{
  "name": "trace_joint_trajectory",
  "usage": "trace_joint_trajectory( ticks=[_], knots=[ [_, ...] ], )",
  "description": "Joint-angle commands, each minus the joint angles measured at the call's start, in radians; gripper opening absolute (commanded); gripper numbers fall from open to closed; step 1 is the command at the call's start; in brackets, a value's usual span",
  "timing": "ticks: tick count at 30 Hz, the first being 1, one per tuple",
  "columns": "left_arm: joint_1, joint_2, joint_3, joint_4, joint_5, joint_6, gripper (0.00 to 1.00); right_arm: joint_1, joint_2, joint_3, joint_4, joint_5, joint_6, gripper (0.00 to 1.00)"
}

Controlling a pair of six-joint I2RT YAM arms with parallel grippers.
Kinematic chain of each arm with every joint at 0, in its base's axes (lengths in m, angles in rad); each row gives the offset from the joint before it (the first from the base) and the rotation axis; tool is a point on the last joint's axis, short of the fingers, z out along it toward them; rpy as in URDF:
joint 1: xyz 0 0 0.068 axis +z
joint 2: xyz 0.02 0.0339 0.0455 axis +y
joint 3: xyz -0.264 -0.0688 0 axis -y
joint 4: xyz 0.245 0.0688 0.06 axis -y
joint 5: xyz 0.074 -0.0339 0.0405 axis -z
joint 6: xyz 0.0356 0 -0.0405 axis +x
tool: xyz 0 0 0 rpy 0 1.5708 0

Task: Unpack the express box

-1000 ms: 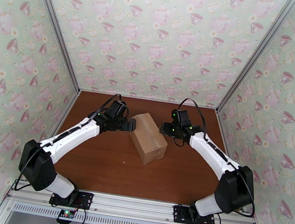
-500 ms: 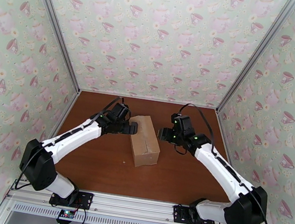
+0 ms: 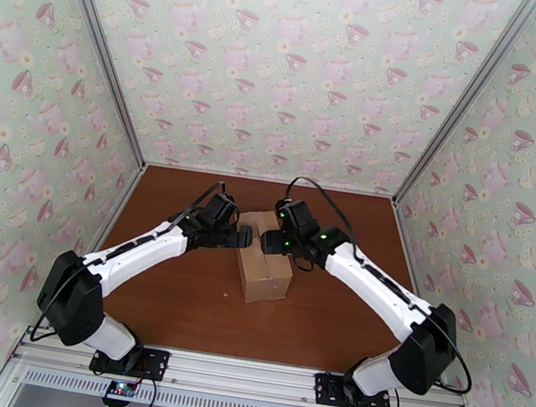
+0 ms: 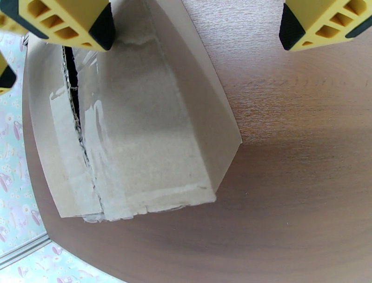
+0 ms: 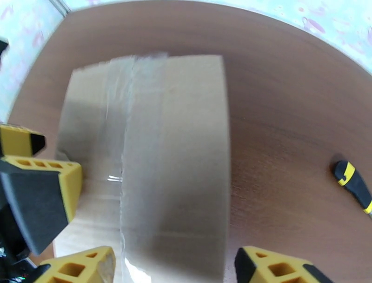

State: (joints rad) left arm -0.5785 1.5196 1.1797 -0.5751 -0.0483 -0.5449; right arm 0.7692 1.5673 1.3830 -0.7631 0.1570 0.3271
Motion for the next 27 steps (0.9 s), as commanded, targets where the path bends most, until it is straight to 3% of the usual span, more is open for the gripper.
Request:
trace_joint_trajectory(
  ticks=[1, 12, 27],
  knots=[
    [0.001, 0.024, -0.058, -0.094, -0.059, 0.0, 1.0, 0.051, 0.039, 0.056, -0.047, 0.167, -0.038, 0.74],
    [0.002, 0.008, -0.071, -0.098, -0.068, 0.0, 1.0, 0.125, 0.118, 0.076, -0.1, 0.378, -0.036, 0.8],
    [0.004, 0.013, -0.088, -0.096, -0.087, -0.004, 1.0, 0.126, 0.037, 0.102, -0.178, 0.457, -0.008, 0.8]
  ],
)
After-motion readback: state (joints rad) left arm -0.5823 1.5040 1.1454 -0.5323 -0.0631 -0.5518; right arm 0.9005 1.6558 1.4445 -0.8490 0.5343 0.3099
